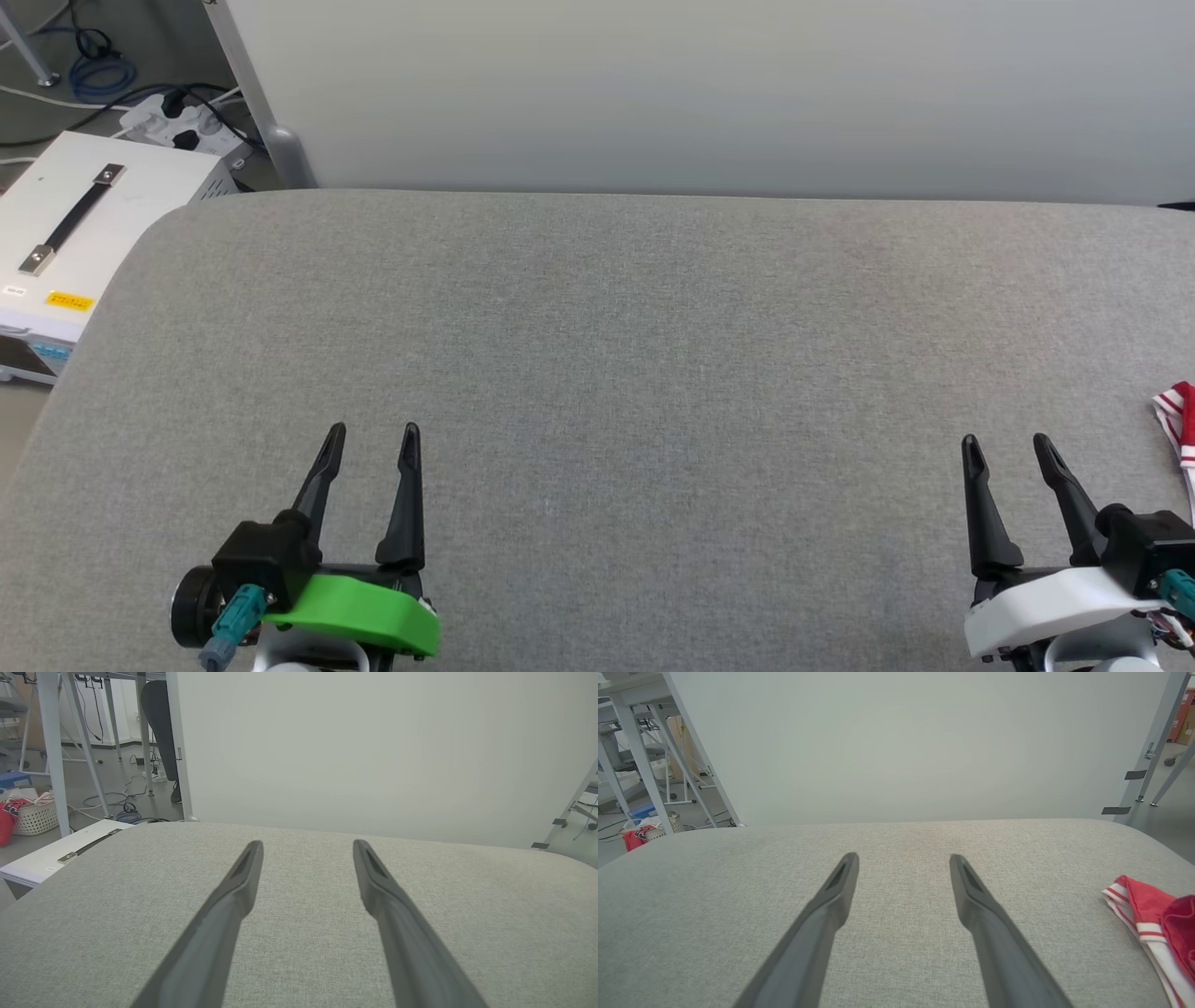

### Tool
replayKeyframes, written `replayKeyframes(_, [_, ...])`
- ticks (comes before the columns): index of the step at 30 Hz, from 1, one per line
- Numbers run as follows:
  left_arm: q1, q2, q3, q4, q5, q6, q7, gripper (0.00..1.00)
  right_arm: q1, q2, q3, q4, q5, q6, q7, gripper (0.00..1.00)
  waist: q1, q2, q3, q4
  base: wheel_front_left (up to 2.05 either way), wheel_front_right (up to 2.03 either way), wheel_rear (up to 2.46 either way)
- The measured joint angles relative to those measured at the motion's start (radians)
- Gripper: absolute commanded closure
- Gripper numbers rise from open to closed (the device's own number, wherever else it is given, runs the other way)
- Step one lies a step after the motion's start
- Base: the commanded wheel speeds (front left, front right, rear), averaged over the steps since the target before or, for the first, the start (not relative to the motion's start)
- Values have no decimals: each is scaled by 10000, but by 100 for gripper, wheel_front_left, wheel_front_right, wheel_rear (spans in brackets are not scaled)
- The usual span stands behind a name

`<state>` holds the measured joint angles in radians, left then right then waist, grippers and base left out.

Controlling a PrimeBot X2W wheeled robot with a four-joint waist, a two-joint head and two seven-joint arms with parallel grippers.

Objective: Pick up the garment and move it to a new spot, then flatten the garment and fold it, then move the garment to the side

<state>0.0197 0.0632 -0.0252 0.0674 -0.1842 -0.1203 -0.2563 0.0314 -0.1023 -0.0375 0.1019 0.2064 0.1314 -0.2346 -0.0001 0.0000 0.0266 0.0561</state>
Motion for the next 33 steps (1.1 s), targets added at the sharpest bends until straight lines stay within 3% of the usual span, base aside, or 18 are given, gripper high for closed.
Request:
replayKeyframes(9, [1,-31,63,12,0,-46,0,0,-26,27,10,59,0,0,-77,0,0,0,-18,-14,0,0,0])
replayKeyframes(10, [1,-46,125,-21,0,-48,2,100,-33,27,13,59,0,0,-77,100,0,0,-14,-17,0,0,0])
replayKeyframes(33, [-7,-33,102,-102,186,100,385,100,-27,61,61,-61,-201,0,278,100,0,0,-54,-104,0,0,0])
